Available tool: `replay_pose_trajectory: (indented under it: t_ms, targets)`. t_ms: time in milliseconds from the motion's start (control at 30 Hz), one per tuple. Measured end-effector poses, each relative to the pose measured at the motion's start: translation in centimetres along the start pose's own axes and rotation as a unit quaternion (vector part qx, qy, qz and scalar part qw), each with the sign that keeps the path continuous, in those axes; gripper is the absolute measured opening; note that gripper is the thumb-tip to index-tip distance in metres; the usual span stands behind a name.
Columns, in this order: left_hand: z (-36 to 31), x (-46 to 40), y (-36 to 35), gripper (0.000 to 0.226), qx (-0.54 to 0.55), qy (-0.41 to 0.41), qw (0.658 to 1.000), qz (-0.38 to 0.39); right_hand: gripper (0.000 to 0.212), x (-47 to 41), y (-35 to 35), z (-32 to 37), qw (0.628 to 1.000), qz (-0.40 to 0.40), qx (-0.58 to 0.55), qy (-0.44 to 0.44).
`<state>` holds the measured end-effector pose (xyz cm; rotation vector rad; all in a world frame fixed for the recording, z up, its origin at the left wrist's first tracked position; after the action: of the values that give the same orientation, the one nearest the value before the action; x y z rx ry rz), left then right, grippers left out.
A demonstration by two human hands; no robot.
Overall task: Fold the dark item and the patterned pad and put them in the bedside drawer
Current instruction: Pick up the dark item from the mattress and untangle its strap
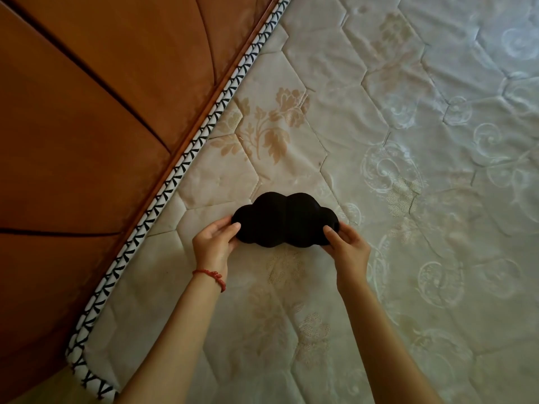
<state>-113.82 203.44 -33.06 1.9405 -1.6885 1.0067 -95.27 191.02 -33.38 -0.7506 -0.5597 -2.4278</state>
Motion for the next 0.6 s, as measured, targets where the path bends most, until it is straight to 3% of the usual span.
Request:
replay_pose_trajectory:
  t_ms: [600]
  targets:
    - [-6.6, 8.3, -3.3, 0.028, 0.048, -0.068, 0.994, 0.072, 0.026, 5.9, 3.9, 8.6, 0.996, -0.002, -0.062, 0.071]
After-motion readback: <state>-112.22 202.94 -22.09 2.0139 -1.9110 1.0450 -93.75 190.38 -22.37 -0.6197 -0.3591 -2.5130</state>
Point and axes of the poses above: each hand's wrist, its own x-axis away from the middle knuckle, its own y-axis out of the back of the hand, z = x × y, the point moved 3 cm from there along -x, towards the middle knuckle, and after that the axes turned 13 degrees about x, right-handed, at the moved point
